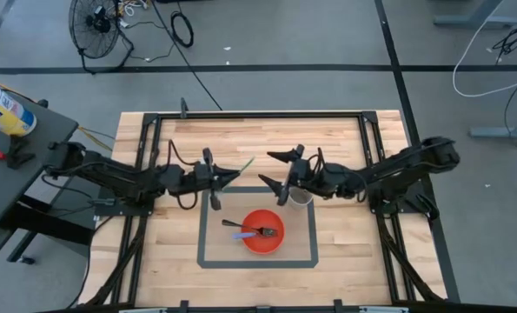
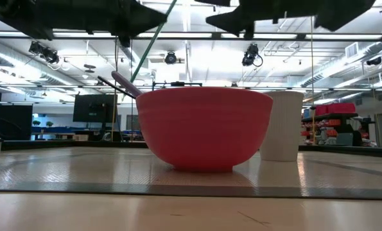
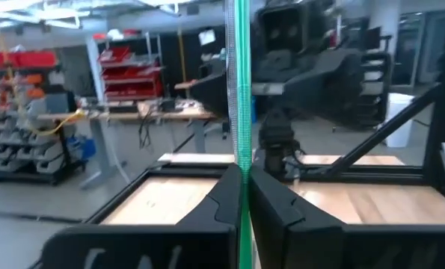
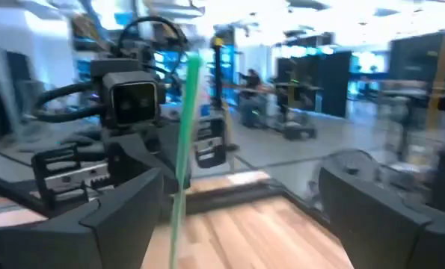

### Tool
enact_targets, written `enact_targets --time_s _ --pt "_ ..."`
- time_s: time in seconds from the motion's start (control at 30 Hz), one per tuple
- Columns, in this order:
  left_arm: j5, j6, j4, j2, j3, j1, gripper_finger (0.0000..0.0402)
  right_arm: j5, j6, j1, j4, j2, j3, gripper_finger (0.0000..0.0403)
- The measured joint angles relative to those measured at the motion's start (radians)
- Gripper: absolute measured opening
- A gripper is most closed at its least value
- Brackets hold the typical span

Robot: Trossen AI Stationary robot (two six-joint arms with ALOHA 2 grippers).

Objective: Pick & Place Utensil
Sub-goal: Put the green straw into the white cup on the brown mat

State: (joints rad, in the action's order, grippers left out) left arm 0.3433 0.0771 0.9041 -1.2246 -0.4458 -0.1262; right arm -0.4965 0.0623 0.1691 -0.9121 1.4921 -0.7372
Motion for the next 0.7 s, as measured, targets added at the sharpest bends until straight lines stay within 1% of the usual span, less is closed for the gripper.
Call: enact_targets --time_s 0.1,0.17,0.3,0.4,0.53,0.7 --pt "-0.002 0.022 0.018 0.0 0.0 -0.015 0.002 0.105 -0.002 -0.019 -0.087 0.04 -0.005 0.0362" --pt "-0.008 0.022 0.018 0.0 0.0 -0.018 0.0021 0.152 -0.018 -0.03 -0.1 0.067 -0.031 0.0362" --pt "-0.026 0.023 0.019 0.0 0.0 -0.017 0.002 0.205 -0.034 -0.054 -0.06 0.135 -0.126 0.0362" --pt "-0.026 0.024 0.019 0.0 0.0 -0.018 0.002 0.191 -0.035 -0.055 -0.001 0.177 -0.192 0.0355" --pt "-0.021 0.024 0.019 0.0 0.0 -0.023 0.0022 0.184 -0.035 -0.058 0.072 0.192 -0.224 0.0322" --pt "-0.014 0.024 0.018 0.0 0.0 -0.023 0.002 0.183 -0.055 -0.05 0.069 0.192 -0.224 0.026"
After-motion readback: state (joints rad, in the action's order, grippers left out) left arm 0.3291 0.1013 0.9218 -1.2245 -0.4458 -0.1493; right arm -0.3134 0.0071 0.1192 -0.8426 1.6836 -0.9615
